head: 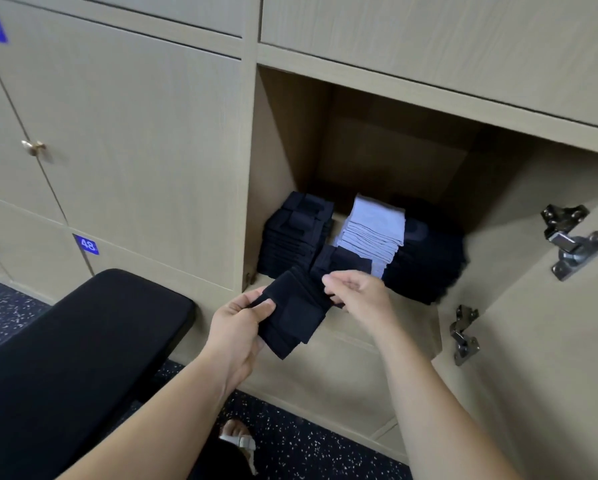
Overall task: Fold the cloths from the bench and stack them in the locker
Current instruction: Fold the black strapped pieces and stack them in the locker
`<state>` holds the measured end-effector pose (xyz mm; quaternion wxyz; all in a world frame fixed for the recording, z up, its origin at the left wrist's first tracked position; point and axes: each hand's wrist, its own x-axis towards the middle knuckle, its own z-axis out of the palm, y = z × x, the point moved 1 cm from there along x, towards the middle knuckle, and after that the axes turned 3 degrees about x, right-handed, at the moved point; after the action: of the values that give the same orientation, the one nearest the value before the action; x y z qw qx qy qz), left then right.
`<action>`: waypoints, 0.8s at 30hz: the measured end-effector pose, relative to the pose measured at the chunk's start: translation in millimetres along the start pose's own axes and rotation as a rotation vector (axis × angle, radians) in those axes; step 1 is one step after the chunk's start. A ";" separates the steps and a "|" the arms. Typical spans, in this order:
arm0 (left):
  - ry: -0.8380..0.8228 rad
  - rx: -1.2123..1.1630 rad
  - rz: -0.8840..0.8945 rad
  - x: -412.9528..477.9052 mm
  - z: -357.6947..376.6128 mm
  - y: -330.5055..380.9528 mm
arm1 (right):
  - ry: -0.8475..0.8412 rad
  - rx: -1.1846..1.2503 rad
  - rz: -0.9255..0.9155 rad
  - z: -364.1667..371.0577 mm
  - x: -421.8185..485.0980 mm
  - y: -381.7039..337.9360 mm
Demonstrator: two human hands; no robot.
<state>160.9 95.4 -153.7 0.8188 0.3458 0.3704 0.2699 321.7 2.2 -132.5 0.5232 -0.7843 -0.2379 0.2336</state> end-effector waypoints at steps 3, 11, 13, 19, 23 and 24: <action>-0.038 0.048 -0.007 -17.8 -0.3 2.4 | -0.152 0.031 0.006 -0.8 -29.8 -7.7; -0.004 0.233 -0.066 -46.9 0.2 4.2 | 0.113 0.256 0.060 -9.6 -71.2 10.9; 0.040 0.341 -0.011 -50.9 4.8 1.3 | 0.155 0.292 0.101 -12.3 -75.6 17.9; 0.024 0.682 0.239 -48.1 22.6 -5.4 | 0.179 0.187 0.084 -21.8 -73.5 29.2; -0.035 0.693 0.285 -31.1 32.8 -11.9 | 0.272 0.294 0.078 -32.8 -55.4 27.1; -0.030 0.706 0.314 -26.0 35.7 -11.7 | 0.293 0.320 0.083 -34.9 -49.0 26.2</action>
<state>176.4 56.9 -134.4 0.6037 0.6627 0.3709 0.2427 308.4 -61.7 -139.1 0.6600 -0.7258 -0.0869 0.1732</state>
